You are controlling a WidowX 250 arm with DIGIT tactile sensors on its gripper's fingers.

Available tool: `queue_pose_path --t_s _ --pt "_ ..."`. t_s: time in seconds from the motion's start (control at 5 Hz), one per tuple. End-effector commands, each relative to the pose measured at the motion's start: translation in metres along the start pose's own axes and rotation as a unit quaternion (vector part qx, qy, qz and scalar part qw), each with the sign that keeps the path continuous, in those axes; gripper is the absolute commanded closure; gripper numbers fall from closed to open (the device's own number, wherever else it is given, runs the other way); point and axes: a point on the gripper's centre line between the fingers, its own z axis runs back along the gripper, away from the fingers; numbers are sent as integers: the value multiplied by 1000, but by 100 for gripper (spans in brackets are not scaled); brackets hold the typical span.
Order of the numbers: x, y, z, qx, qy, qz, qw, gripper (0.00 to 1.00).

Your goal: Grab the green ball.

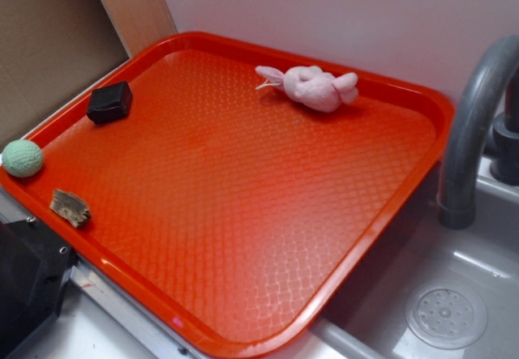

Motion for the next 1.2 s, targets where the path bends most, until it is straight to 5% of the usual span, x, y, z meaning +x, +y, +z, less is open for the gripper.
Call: queue_pose_path --t_s 0.0,0.2,0.6,0.8,1.0 --pt "0 0 0 0 0 0 1000 0" --pt "16 44 -51 54 26 94 994 0" --pt "3 92 -115 114 43 222 968 0" --pt "-9 120 -149 172 64 222 958 0" --pt "-20 136 -170 184 77 220 955 0"
